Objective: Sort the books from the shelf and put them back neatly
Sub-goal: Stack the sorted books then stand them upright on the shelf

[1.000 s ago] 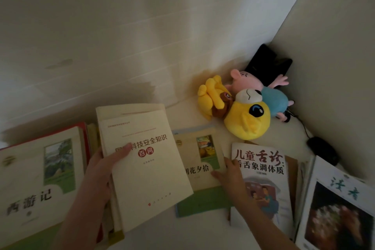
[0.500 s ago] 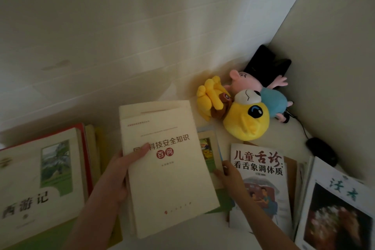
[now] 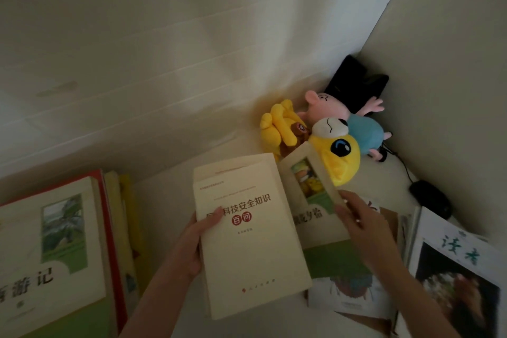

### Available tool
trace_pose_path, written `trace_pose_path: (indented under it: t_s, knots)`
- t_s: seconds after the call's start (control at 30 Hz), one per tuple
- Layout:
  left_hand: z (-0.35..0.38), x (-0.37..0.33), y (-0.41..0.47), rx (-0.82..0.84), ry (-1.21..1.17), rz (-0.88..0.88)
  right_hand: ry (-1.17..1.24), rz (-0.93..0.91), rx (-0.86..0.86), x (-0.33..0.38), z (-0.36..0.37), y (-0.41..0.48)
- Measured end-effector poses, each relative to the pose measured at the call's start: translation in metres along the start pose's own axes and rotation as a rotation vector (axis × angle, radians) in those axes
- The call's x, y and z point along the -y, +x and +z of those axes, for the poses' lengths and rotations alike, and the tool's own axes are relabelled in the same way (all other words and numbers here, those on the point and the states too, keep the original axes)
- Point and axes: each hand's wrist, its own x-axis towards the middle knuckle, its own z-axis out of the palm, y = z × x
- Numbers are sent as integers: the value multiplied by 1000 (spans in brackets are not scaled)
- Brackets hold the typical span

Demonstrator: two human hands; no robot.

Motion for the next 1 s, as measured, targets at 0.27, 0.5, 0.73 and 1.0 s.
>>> trace_pose_path:
  t_s: [0.27, 0.5, 0.73, 1.0]
  knots:
    - [6, 56, 54, -35, 14, 52, -155, 7, -133, -11, -22, 4]
    - [9, 81, 69, -319, 603, 376, -161, 42, -83, -21, -22, 1]
    - [14, 73, 57, -256, 544, 438, -93, 99, -85, -11, -28, 1]
    - [-2, 69, 48, -207, 261, 372, 190, 104, -146, 15, -50, 3]
